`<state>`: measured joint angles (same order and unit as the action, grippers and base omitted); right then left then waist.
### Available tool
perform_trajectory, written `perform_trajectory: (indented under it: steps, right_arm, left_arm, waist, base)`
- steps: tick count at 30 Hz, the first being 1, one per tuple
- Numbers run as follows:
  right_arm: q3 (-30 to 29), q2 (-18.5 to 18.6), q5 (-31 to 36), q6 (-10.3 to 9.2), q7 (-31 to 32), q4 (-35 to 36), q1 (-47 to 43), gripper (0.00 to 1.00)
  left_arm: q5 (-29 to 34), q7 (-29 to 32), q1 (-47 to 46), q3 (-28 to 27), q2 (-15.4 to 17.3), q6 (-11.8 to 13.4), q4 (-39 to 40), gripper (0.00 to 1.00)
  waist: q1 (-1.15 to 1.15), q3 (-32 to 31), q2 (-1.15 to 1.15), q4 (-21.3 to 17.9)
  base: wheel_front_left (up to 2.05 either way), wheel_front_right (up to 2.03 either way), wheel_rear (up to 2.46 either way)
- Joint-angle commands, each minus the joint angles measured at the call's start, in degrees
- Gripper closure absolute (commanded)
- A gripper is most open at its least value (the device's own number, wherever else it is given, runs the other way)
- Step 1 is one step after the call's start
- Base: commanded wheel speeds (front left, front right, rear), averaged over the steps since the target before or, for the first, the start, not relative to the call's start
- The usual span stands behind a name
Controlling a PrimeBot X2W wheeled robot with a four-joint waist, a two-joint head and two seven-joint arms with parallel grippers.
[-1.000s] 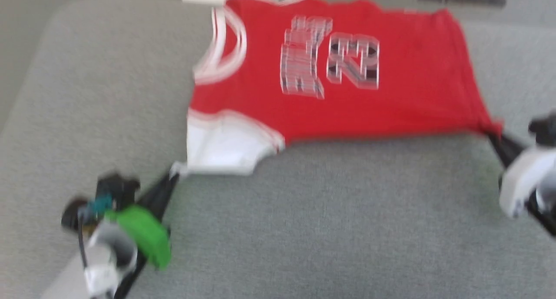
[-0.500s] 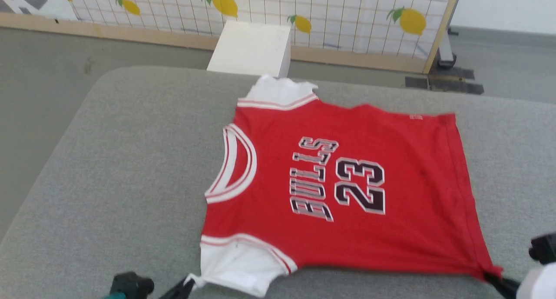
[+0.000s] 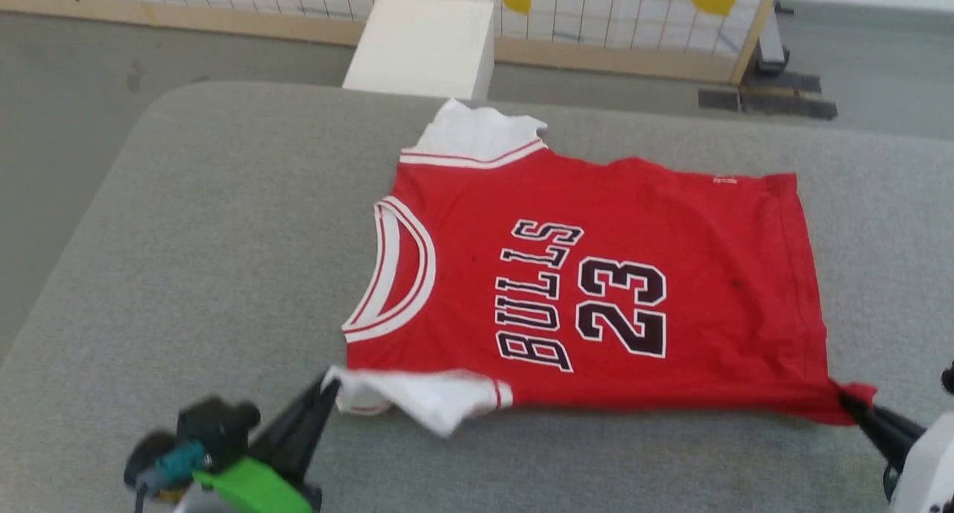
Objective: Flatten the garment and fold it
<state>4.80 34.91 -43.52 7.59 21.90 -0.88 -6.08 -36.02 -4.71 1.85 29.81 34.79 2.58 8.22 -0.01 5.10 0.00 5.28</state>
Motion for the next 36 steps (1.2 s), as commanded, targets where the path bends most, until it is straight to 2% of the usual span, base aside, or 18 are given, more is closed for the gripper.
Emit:
perform_trajectory:
  steps: [1, 11, 18, 26, 27, 28, 29, 30, 36]
  right_arm:
    - [-0.87, -0.57, 0.87, -0.10, 0.31, 0.53, 1.76, 1.00]
    - [-3.17, -2.28, 5.34, -0.10, 1.95, -1.37, 9.88, 1.00]
    - [-0.50, -1.40, 6.99, -0.10, 2.17, -3.83, 15.73, 1.00]
    - [4.23, -1.15, 8.76, -0.10, 0.67, -8.44, 20.66, 1.00]
    - [4.59, -1.23, 8.91, -0.10, 0.33, -9.06, 21.05, 1.00]
    - [4.85, -1.33, 9.31, -0.10, -0.19, -9.90, 21.50, 1.00]
    - [5.05, -1.44, 9.73, -0.10, -0.73, -10.50, 21.80, 0.53]
    - [5.13, -1.77, 9.99, -0.10, -1.35, -11.30, 22.07, 0.00]
    - [5.73, -2.84, 12.56, -0.10, -3.73, -13.43, 21.74, 0.00]
  left_arm:
    - [0.94, -0.61, -2.55, -0.55, -0.62, 0.05, 0.03, 1.00]
    - [2.95, 1.04, -16.69, -0.40, -3.45, -2.12, -6.59, 1.00]
    - [3.94, 1.92, -24.87, 0.40, -5.37, -3.95, -14.52, 1.00]
    - [5.07, 1.51, -29.49, 1.99, -7.81, -4.82, -24.66, 1.00]
    - [5.08, 1.00, -29.81, 2.01, -8.21, -4.86, -25.72, 0.86]
    - [5.15, 0.43, -30.14, 2.09, -8.68, -4.84, -27.08, 0.00]
    - [5.24, -0.09, -30.37, 2.21, -9.07, -4.88, -28.09, 0.00]
    - [5.16, -0.73, -30.54, 2.30, -9.61, -4.96, -29.29, 0.00]
    - [2.95, -4.85, -29.37, 1.13, -12.41, -4.68, -33.64, 0.00]
  waist:
    - [0.01, 2.80, 0.00, -0.32]
    - [0.01, 9.86, 0.00, -0.99]
    - [0.01, 13.51, 0.00, -1.42]
    - [0.01, 15.24, 0.00, -1.36]
    - [0.01, 15.25, 0.00, -1.30]
    - [0.01, 15.17, 0.00, -1.22]
    - [0.01, 14.99, 0.00, -1.14]
    - [0.01, 14.62, 0.00, -1.03]
    - [0.01, 11.02, 0.00, -0.57]
  base:
    - [0.00, 0.00, 0.00]
    - [0.00, 0.00, 0.00]
    - [0.00, 0.00, 0.00]
    - [0.00, 0.00, 0.00]
    - [0.00, 0.00, 0.00]
    - [0.00, 0.00, 0.00]
    - [0.00, 0.00, 0.00]
    - [0.00, 0.00, 0.00]
    - [0.00, 0.00, 0.00]
